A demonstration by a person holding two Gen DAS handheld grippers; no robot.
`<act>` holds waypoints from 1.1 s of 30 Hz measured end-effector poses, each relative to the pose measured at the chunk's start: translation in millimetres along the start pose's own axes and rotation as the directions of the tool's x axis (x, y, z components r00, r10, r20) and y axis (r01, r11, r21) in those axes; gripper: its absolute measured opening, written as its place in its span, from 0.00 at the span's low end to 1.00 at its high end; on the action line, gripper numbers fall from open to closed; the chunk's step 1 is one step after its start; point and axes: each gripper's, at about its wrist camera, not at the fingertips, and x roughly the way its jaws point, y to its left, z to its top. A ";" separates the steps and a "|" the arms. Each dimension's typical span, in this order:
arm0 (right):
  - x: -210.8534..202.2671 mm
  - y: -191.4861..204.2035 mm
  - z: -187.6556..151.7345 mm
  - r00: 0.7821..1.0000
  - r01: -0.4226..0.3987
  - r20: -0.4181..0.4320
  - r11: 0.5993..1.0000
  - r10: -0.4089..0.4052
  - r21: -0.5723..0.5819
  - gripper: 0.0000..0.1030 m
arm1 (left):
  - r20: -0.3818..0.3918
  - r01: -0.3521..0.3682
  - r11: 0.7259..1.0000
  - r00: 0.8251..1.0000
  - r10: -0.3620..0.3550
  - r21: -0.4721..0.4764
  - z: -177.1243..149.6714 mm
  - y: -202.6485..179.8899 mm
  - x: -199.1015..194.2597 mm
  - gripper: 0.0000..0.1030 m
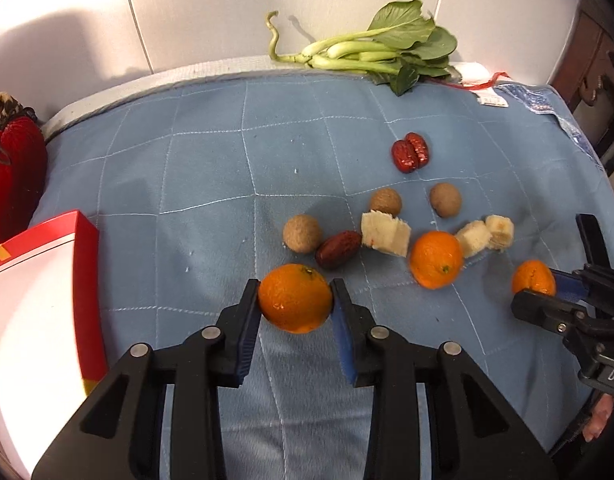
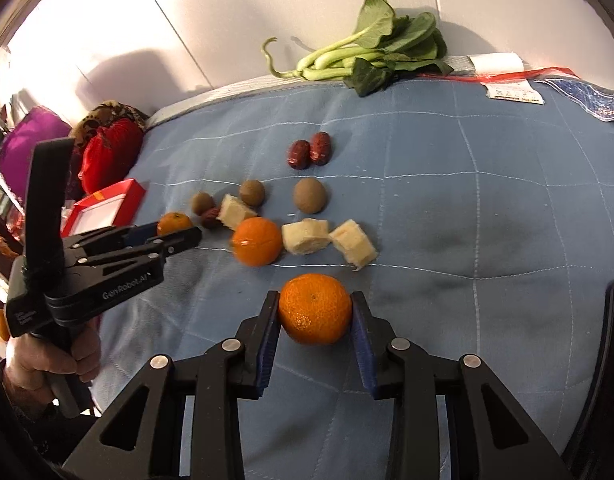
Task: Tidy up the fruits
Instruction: 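Grasp a mandarin orange with the right tool while the left tool grasps another orange, then carry both oranges over the red-rimmed white tray and open both tools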
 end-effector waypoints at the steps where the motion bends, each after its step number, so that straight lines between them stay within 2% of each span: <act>1: -1.6 4.0 -0.1 1.000 -0.013 0.004 1.000 0.013 -0.009 0.34 | 0.005 0.003 1.000 1.000 -0.003 -0.004 -3.0 2.5 -7.3 0.31; 3: -3.0 14.0 0.0 1.000 -0.019 0.014 0.999 0.020 -0.034 0.34 | 0.016 0.010 1.000 1.000 -0.010 -0.021 -8.9 7.3 -23.0 0.31; 8: -3.0 50.0 -0.3 0.995 -0.092 0.023 0.989 0.095 -0.112 0.34 | 0.055 -0.032 0.994 0.998 0.037 -0.105 -31.8 30.9 -67.8 0.31; 11: -1.2 80.6 -4.2 0.992 -0.116 0.033 0.972 0.125 -0.204 0.34 | 0.086 -0.112 0.980 0.988 0.127 -0.166 -48.7 52.3 -94.3 0.31; 15: 4.8 120.8 -9.8 0.982 -0.174 0.022 0.943 0.188 -0.283 0.34 | 0.115 -0.207 0.939 0.963 0.246 -0.273 -81.3 88.4 -131.0 0.31; 19: 9.9 166.8 -16.4 0.967 -0.235 0.005 0.904 0.254 -0.356 0.34 | 0.057 -0.265 0.885 0.949 0.309 -0.383 -110.4 129.4 -140.7 0.31; 22: 15.0 195.6 -20.9 0.955 -0.274 -0.009 0.875 0.296 -0.399 0.34 | 0.000 -0.291 0.844 0.945 0.326 -0.451 -125.2 151.5 -136.8 0.31; 25: 25.3 233.1 -26.3 0.940 -0.320 -0.039 0.840 0.338 -0.438 0.34 | -0.037 -0.328 0.819 0.935 0.354 -0.471 -129.7 164.9 -133.0 0.31; 27: 32.3 254.6 -28.4 0.930 -0.351 -0.064 0.821 0.363 -0.451 0.34 | -0.046 -0.333 0.810 0.933 0.356 -0.483 -132.0 170.3 -133.3 0.31; 30: 49.4 284.0 -35.8 0.930 -0.359 -0.110 0.797 0.351 -0.486 0.34 | -0.067 -0.341 0.795 0.931 0.358 -0.502 -134.9 179.5 -131.6 0.31; 33: 69.8 297.4 -42.8 0.939 -0.345 -0.165 0.802 0.303 -0.487 0.34 | -0.094 -0.357 0.771 0.926 0.364 -0.527 -138.4 186.7 -131.3 0.31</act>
